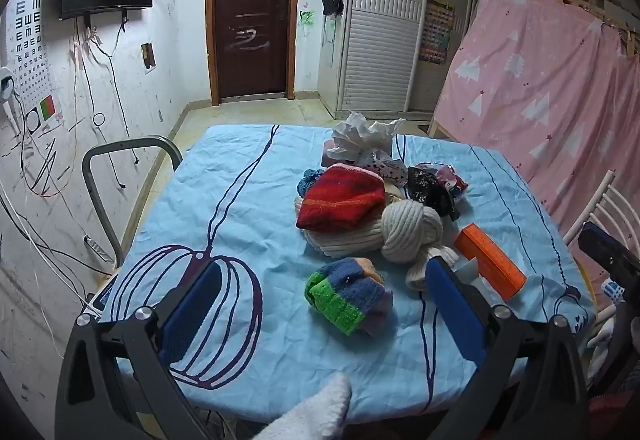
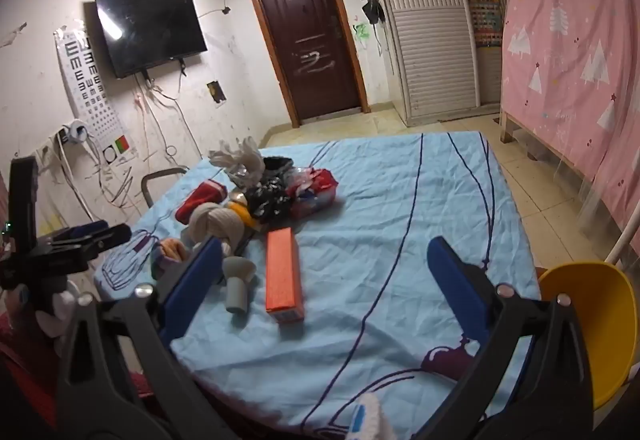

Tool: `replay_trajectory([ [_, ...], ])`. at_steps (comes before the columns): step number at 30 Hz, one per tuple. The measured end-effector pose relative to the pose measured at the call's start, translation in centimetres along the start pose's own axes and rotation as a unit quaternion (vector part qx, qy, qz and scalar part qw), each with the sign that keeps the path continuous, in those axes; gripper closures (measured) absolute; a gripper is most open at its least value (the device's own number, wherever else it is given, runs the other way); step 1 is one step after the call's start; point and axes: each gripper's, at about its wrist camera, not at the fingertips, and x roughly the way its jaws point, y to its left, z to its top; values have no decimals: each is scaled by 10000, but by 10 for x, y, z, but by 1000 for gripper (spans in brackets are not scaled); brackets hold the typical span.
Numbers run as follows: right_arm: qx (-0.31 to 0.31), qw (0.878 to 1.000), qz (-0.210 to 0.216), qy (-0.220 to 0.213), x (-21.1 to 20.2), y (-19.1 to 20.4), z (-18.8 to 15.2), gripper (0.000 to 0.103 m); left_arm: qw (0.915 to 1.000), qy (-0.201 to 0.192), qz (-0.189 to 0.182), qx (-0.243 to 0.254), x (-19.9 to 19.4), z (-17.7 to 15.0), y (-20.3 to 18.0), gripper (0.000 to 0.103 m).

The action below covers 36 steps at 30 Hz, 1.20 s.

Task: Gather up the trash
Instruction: 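Move both grippers toward the pile of clutter on the bed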

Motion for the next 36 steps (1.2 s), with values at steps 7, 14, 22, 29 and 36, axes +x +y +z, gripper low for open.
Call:
replay_trajectory([
  [7, 4, 10000, -5, 10, 0, 0, 0, 5, 10000, 15, -1, -38, -1, 0, 3, 10],
  [14, 3, 10000, 2, 13, 1, 1, -1, 5, 10000, 26, 19, 24, -2, -2, 0, 10],
  [22, 1, 10000, -5, 17, 2, 1, -2, 5, 10000, 35, 14, 20, 0, -3, -3, 10],
  [29, -2, 10000, -6, 22, 2, 1, -2, 5, 10000, 34, 20, 24, 0, -3, -3, 10],
  [36, 3, 10000, -7, 21, 3, 1, -2, 5, 10000, 42, 15, 28, 1, -2, -2, 10],
])
